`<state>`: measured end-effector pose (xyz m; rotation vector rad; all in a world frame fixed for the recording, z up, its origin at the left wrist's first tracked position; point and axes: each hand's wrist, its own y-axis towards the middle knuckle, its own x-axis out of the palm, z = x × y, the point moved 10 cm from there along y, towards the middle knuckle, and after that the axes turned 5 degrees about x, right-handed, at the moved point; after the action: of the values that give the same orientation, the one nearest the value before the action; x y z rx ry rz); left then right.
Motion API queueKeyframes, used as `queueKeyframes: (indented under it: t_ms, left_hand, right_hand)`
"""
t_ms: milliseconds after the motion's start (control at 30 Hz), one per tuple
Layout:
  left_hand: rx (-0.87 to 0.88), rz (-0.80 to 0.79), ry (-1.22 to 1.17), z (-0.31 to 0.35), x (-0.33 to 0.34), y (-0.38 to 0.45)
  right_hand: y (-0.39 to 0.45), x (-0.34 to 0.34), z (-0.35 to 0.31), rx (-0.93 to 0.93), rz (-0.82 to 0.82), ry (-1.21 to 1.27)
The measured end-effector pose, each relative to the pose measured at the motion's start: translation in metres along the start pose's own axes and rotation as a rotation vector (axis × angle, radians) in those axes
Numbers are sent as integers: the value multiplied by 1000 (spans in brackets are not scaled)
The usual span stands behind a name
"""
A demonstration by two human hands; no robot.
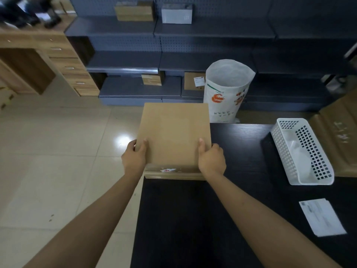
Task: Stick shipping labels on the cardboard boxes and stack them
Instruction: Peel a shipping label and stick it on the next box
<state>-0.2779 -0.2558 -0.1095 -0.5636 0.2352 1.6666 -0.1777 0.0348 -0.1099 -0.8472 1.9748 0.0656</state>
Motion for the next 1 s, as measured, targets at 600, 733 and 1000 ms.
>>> queueKeyframes:
  t_ms: [600,733,1000]
  left_hand:
    - [130,-99,-74,50,65,-121]
    - [152,-103,-70,64,99,-174]
    - [28,-106,-19,24,165,-308]
  right_hand:
    - [-6,-111,113,35,71,87]
    - [-1,-151,159,-1,103,100]
    - [-7,-186,306,32,16,108]
